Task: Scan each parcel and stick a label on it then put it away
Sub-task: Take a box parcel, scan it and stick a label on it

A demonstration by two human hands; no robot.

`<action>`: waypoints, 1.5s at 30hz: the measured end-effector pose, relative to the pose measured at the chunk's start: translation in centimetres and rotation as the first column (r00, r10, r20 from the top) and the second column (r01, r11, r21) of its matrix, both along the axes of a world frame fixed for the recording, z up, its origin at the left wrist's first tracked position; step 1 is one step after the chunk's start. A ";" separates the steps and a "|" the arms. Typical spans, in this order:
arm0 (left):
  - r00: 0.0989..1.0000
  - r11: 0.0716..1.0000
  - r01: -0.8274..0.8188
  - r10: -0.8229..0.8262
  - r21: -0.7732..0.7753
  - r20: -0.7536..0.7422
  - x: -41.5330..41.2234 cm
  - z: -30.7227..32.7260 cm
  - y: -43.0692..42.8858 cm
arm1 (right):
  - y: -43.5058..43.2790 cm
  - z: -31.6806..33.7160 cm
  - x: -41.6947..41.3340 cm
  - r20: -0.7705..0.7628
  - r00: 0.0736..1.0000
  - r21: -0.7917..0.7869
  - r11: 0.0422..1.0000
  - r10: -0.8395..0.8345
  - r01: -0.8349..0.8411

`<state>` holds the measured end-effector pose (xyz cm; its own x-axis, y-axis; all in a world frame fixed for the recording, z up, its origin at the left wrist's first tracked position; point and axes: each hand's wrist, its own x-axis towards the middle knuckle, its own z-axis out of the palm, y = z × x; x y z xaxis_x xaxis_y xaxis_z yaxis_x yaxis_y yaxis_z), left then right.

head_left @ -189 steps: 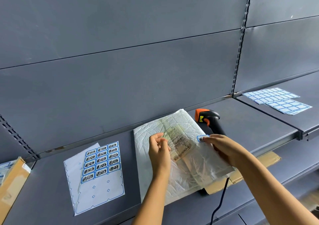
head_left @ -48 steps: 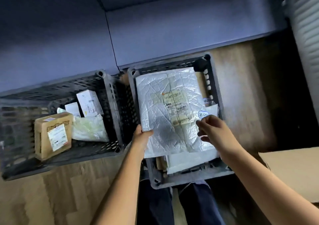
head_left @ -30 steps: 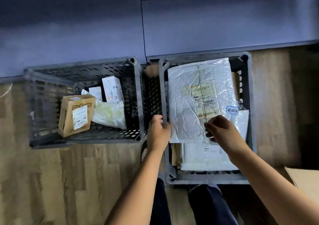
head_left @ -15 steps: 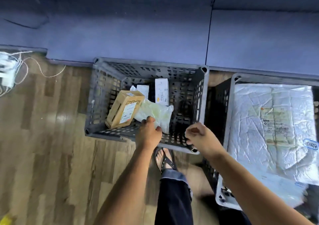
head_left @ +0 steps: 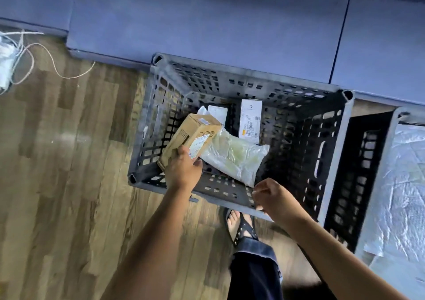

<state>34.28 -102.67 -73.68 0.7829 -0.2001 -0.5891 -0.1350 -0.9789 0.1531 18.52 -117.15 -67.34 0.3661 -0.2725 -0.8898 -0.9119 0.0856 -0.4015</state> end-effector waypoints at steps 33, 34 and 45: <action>0.986 0.954 -0.028 0.076 -0.300 0.150 2.5 12.3 0.0 | 1.5 9.3 -0.2 -0.036 0.995 -0.024 0.995 0.094 -0.095; 0.980 0.935 -0.095 0.147 -0.342 0.132 2.5 13.6 -0.1 | 1.7 10.7 0.0 -0.022 0.995 -0.015 0.995 0.098 -0.098; 0.940 0.620 -0.320 0.305 -0.717 -0.155 -1.3 27.6 -0.5 | 1.7 22.8 1.3 0.153 0.951 -0.064 0.957 -0.270 0.282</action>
